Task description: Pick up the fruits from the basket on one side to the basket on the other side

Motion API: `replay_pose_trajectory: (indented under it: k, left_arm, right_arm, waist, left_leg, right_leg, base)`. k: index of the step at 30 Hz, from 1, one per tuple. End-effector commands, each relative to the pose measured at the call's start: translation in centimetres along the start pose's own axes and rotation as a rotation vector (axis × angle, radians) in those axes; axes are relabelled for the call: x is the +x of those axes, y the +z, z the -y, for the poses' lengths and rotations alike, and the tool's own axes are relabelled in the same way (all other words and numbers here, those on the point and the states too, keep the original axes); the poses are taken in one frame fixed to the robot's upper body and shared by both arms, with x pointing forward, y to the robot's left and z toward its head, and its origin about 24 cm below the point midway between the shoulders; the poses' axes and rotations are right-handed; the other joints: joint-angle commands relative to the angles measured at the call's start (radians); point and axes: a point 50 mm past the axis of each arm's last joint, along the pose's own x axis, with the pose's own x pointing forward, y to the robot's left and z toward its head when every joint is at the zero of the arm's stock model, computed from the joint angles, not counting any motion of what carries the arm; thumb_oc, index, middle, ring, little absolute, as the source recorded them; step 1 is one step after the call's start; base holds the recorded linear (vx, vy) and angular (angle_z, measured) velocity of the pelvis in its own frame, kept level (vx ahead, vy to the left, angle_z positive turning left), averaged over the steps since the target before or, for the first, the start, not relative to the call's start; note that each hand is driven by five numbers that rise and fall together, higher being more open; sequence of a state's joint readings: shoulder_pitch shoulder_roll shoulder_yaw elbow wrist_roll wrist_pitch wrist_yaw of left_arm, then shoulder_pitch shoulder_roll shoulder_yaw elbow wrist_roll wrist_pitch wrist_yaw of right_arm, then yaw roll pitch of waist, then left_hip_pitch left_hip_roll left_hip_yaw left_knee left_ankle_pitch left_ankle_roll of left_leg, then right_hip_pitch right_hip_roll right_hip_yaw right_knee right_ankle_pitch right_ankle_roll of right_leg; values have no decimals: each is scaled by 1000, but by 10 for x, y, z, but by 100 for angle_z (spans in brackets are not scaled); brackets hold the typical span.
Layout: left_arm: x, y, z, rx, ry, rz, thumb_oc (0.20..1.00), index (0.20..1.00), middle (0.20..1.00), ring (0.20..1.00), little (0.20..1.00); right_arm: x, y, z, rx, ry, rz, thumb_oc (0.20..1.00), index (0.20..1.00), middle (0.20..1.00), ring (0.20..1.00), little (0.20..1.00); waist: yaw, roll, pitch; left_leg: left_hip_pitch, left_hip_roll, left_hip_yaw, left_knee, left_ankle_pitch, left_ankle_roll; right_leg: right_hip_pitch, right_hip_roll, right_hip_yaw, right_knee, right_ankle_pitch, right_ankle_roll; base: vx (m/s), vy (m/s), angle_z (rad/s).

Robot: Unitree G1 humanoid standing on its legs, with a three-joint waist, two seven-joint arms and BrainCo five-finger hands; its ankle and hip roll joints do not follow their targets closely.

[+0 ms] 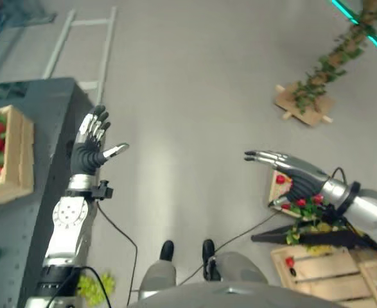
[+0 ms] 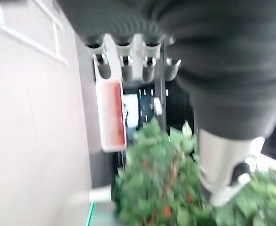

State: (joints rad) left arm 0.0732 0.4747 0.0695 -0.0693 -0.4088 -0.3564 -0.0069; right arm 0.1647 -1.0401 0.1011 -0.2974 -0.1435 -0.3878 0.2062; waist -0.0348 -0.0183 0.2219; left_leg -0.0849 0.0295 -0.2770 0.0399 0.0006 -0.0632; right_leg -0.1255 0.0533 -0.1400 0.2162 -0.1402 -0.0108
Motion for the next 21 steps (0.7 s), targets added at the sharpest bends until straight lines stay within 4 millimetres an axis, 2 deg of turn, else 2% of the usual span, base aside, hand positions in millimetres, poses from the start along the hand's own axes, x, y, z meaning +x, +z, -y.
replay_pose_trajectory:
  k: [1,3,4,5,6,7,8,10,12,18,21]
  left_arm:
    - [16,30,-9,43,-14,154,1000,1000,1000,1000,1000]
    - [19,32,-8,40,-12,163,1000,1000,1000,1000,1000]
    - [21,34,-8,48,-15,174,1000,1000,1000,1000,1000]
    - [22,34,-8,48,-16,175,1000,1000,1000,1000,1000]
    - [24,35,-7,42,-16,177,1000,1000,1000,1000,1000]
    - [26,35,-5,39,-26,183,1000,1000,1000,1000,1000]
    - [26,36,-5,40,-28,191,1000,1000,1000,1000,1000]
    - [25,36,-5,41,-29,189,1000,1000,1000,1000,1000]
    - [25,36,-7,55,-17,187,1000,1000,1000,1000,1000]
    - [23,41,-13,104,-5,196,1000,1000,1000,1000,1000]
    - [21,46,-21,144,30,209,1000,1000,1000,1000,1000]
  right_arm:
    - [-1,4,26,-14,-142,55,1000,1000,1000,1000,1000]
    - [-5,2,28,-21,-161,35,1000,1000,1000,1000,1000]
    - [-9,0,28,-26,-186,17,1000,1000,1000,1000,1000]
    - [-10,1,29,-26,-187,16,1000,1000,1000,1000,1000]
    - [-10,-1,29,-31,-202,8,1000,1000,1000,1000,1000]
    - [-10,-2,29,-36,-219,0,1000,1000,1000,1000,1000]
    - [-10,-3,27,-24,-238,-4,1000,1000,1000,1000,1000]
    - [-11,-3,27,-19,-242,-4,1000,1000,1000,1000,1000]
    - [-10,-6,22,10,-261,-15,1000,1000,1000,1000,1000]
    - [-7,-7,15,29,-252,-18,1000,1000,1000,1000,1000]
    - [-2,-9,9,50,-245,-24,1000,1000,1000,1000,1000]
  waist:
    - [-6,-60,-32]
    - [-37,-60,-31]
    - [-77,-61,-19]
    - [-75,-60,-21]
    - [-90,-59,-27]
    - [-100,-62,-27]
    - [-102,-71,-31]
    - [-100,-71,-36]
    - [-93,-75,-42]
    - [-79,-80,-45]
    - [-63,-90,-49]
  left_leg:
    - [38,-56,101,17,-8,-21]
    - [10,-4,258,17,3,-21]
    - [-29,69,495,47,44,-33]
    - [-34,71,497,48,49,-33]
    - [-36,102,579,52,52,-37]
    - [-35,128,632,76,50,-43]
    - [-6,139,636,138,-18,-43]
    - [7,137,619,133,-34,-46]
    - [30,133,576,78,-18,-49]
    - [67,118,609,42,-25,-40]
    - [75,102,621,27,-36,-24]
  right_leg:
    - [65,-57,34,-61,44,88]
    - [75,-72,-3,-74,35,95]
    - [94,-91,-55,-90,33,107]
    - [89,-90,-55,-93,39,106]
    - [87,-100,-81,-96,43,109]
    - [86,-113,-104,-96,47,108]
    - [93,-126,-133,-93,37,101]
    - [95,-125,-139,-93,31,101]
    - [97,-123,-134,-92,44,109]
    - [116,-142,-120,-92,47,125]
    - [107,-155,-101,-85,63,144]
  base:
    - [-94,-74,82]
    - [-116,-34,146]
    - [-132,-14,128]
    - [-136,-15,133]
    - [-68,-9,95]
    - [-70,-17,106]
    - [-32,-13,58]
    - [9,13,45]
    - [90,80,60]
    - [66,117,38]
    - [31,129,-1]
